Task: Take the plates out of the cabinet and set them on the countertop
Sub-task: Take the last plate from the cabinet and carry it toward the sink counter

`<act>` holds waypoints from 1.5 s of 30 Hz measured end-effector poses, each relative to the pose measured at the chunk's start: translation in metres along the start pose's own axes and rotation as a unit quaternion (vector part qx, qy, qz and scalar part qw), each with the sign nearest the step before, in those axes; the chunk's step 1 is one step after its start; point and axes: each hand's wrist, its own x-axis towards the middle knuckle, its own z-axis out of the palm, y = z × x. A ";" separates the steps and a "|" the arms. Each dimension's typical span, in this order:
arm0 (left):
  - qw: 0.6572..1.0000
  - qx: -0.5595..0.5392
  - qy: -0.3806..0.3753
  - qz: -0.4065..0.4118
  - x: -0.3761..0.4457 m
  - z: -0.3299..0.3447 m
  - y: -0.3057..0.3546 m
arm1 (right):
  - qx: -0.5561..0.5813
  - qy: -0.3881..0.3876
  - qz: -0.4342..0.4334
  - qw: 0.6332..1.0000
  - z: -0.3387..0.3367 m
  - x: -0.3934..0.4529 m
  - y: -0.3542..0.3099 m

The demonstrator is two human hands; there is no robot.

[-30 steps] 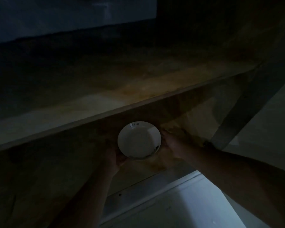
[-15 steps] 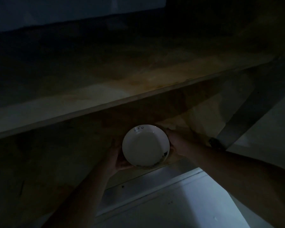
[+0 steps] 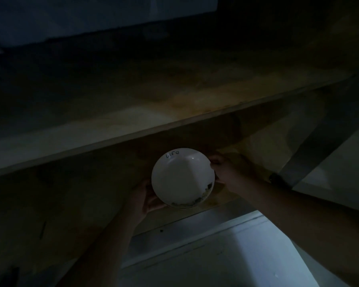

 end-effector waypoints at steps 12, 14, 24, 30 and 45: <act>0.995 0.044 0.084 0.005 -0.123 0.007 0.046 | -0.070 -0.067 0.017 0.995 0.006 -0.096 -0.082; 0.995 0.029 0.097 -0.015 -0.157 0.011 0.056 | -0.077 -0.094 0.029 0.992 0.000 -0.124 -0.100; 0.987 -0.022 0.117 -0.105 -0.348 0.026 0.062 | -0.138 -0.123 0.123 0.975 -0.029 -0.281 -0.147; 0.979 -0.044 0.121 -0.156 -0.471 0.036 0.088 | -0.116 -0.127 0.154 0.973 -0.053 -0.394 -0.192; 0.991 -0.066 0.095 -0.061 -0.742 -0.010 0.197 | -0.088 -0.130 0.033 0.987 -0.026 -0.662 -0.337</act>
